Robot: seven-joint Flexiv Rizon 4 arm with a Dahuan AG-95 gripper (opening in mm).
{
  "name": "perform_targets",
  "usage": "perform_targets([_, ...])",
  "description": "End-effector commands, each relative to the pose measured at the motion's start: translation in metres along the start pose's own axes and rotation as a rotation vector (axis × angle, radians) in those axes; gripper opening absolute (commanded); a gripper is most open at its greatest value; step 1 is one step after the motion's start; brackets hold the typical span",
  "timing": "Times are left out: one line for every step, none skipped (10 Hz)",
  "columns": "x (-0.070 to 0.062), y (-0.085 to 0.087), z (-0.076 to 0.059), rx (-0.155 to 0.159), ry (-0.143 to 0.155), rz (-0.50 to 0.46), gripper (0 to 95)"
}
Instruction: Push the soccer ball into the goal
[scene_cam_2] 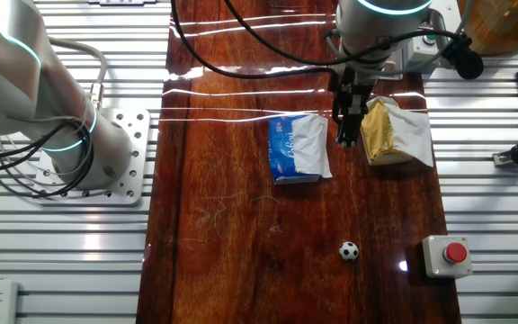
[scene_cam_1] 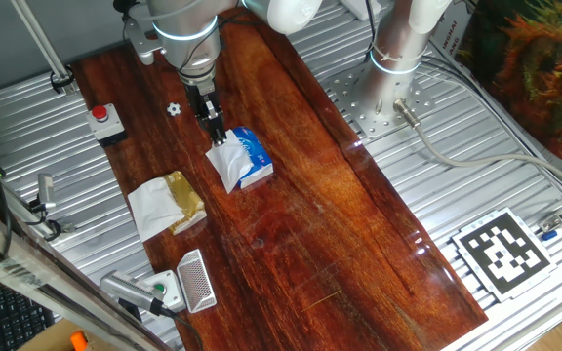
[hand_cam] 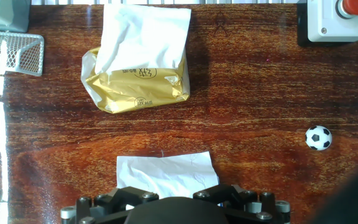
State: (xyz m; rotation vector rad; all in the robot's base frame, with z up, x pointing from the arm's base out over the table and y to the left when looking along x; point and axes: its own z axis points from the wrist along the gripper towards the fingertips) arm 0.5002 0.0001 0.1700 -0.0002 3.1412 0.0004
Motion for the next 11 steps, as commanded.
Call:
perform_targets([0.0002, 0.0, -0.0004, 0.091, 0.046, -0.12, 0.0])
perform_targets([0.0001, 0.0, -0.0006, 0.071, 0.05, -0.103, 0.0])
perform_targets([-0.0002, 0.0, -0.0009, 0.079, 0.054, -0.105, 0.0])
perform_targets([-0.0005, 0.0001, -0.0011, 0.079, 0.058, -0.108, 0.0])
perform_targets([-0.0005, 0.0001, -0.0011, 0.081, 0.06, -0.109, 0.0])
perform_targets([-0.0005, 0.0001, -0.001, 0.083, 0.062, -0.109, 0.0])
perform_targets([-0.0005, 0.0001, -0.001, 0.084, 0.063, -0.111, 0.0])
perform_targets([-0.0005, 0.0001, -0.001, 0.084, 0.063, -0.112, 0.0])
perform_targets([-0.0005, 0.0001, -0.001, 0.084, 0.063, -0.112, 0.0])
perform_targets([-0.0005, 0.0001, -0.001, 0.085, 0.063, -0.111, 0.0])
perform_targets([-0.0005, 0.0001, -0.001, 0.085, 0.063, -0.111, 0.0])
